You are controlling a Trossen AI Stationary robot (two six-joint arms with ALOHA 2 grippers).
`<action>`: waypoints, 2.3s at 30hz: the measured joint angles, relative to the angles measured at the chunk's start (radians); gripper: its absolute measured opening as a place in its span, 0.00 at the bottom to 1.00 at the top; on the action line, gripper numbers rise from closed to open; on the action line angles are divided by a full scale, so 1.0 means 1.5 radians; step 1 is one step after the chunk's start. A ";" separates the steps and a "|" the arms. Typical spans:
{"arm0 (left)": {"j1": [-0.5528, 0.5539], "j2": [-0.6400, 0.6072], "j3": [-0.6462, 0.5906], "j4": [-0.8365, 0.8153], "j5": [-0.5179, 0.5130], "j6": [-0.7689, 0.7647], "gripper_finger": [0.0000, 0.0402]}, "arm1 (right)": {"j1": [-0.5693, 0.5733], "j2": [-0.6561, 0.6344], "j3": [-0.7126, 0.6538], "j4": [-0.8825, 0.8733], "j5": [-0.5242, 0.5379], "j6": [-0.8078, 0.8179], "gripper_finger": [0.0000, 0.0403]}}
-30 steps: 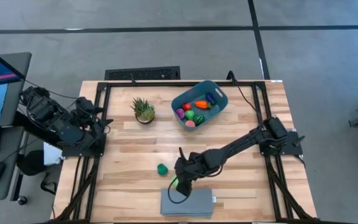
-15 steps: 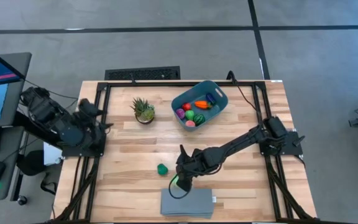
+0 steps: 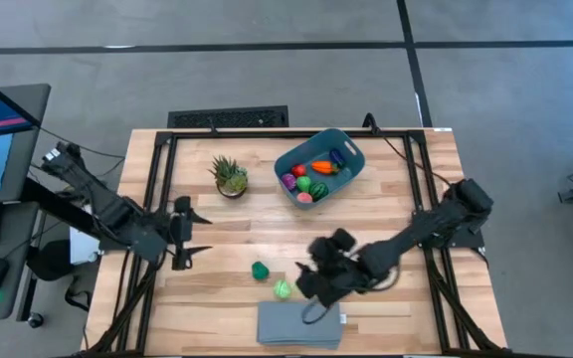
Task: Pick and placing Produce into tupperware
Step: Put the bell pepper into the bin
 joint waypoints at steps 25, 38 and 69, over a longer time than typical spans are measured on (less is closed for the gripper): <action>0.200 0.375 -0.064 0.416 0.390 0.285 0.72 | 0.249 -0.064 -0.182 -0.023 0.427 0.618 0.76; 0.241 0.565 0.057 0.398 0.425 0.358 0.72 | 0.259 -0.064 -0.182 -0.048 0.425 0.636 0.76; 0.289 0.662 0.097 0.447 0.494 0.349 0.72 | 0.267 -0.064 -0.182 -0.104 0.425 0.692 0.76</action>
